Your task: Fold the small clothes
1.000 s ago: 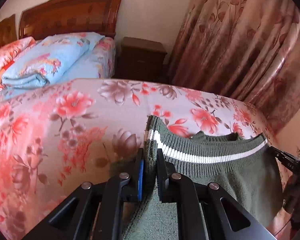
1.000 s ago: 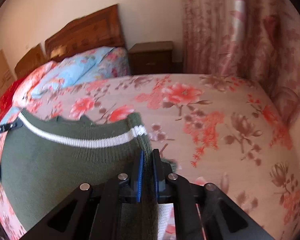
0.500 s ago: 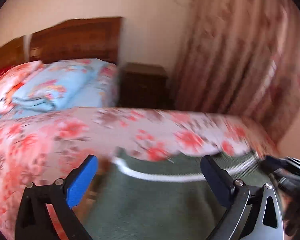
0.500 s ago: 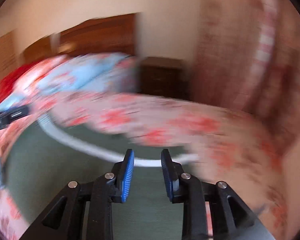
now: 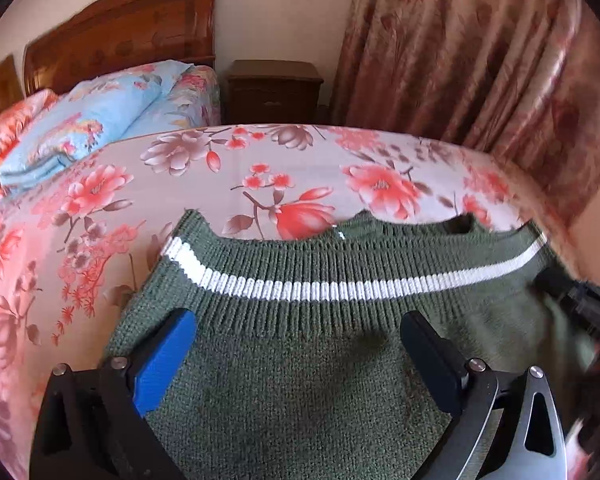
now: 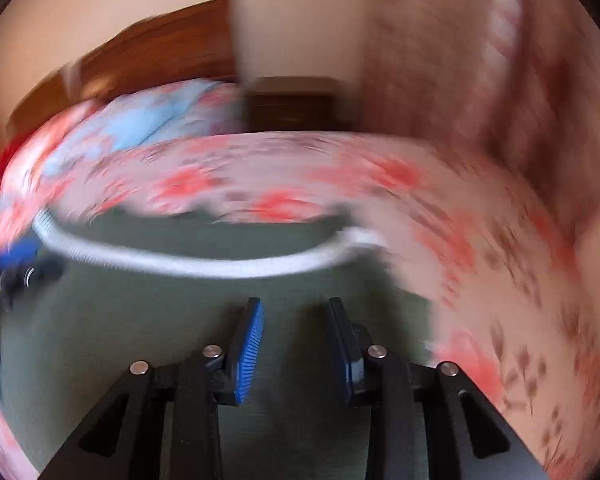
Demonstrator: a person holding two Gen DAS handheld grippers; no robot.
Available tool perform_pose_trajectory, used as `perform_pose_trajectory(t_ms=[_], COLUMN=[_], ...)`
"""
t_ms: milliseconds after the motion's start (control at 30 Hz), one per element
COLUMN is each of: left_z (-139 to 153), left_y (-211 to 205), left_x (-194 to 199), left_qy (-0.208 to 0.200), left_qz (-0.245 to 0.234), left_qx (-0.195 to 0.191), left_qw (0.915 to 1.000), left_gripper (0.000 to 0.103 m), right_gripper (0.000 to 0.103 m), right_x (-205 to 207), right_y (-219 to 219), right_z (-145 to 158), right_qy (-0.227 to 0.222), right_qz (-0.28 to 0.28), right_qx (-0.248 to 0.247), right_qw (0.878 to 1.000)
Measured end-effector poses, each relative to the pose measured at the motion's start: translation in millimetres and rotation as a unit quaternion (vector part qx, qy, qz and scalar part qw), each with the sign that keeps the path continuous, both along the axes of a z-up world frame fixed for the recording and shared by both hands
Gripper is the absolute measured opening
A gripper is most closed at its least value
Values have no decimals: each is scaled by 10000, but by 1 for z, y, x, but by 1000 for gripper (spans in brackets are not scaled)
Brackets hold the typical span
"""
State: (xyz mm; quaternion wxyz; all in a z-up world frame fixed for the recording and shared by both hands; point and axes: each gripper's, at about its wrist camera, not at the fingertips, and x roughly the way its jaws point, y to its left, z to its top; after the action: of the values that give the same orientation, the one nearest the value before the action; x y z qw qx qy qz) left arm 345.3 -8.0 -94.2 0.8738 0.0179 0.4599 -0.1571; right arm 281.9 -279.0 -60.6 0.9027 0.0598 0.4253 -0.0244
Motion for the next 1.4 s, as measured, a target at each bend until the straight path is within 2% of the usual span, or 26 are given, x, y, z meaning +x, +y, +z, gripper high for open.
perform_pose_trajectory(t_ms=[33,67,200,267,533,700,767,833,900,1000,1033,1100,1167,1233,1333,1400], left_z=[-1,-3,-3,-4,-3,-4,-4,-5,-5,-6,-6,-5,-5,-5,-5,-5], left_y=[-3,-4,-5,-4,-4,-5,-6,-7,-7,-7,-7,-7,-6,-6,-7,-8], left_x=[1,1,-1,-2,-3,-3,-3,-2,-2,-2,-2,-2,-2,-2,-2,-2], left_qy=[-5,-2,1,-6,-19,-22,-17,-16,-19,-23,-25,-27,-32,-30,-30,-26], left_qz=[1,-6,-8,-4,19,28,39,57,64,71,74,76,77,76,78,76], left_qx=[90,208,323,303,300,373,423,479,512,520,521,520,521,524,518,551], left_qw=[10000,9998,9995,9995,9995,9993,9991,9988,9987,9986,9986,9986,9986,9986,9986,9984], left_gripper=[103,103,103,103,103,103,103,103,103,103,103,103,103,103,103,103], right_gripper=[23,22,24,25,26,27,27,27,27,27,27,27,27,28,28,27], right_x=[-2,-1,5,3,9,9,9,6,1,-3,-3,-4,-2,1,0,-4], right_y=[-15,-20,-9,-8,-32,-21,-17,2,27,74,90,107,100,77,38,1], right_z=[1,1,0,1,-5,-4,-2,6,12,12,8,2,1,3,1,0], right_qy=[-49,-4,21,-22,-14,-57,-12,67,-36,-33,-19,-130,-136,2,92,-47], right_qz=[-105,-113,134,265,356,361,195,-79,217,1045,1341,1564,1602,1363,648,368], right_qx=[458,640,280,256,1214,882,733,287,106,-2,-188,-699,-495,-261,-792,25], right_qw=[9989,9979,9995,9993,9920,9954,9971,9995,9997,9945,9908,9851,9857,9903,9947,9993])
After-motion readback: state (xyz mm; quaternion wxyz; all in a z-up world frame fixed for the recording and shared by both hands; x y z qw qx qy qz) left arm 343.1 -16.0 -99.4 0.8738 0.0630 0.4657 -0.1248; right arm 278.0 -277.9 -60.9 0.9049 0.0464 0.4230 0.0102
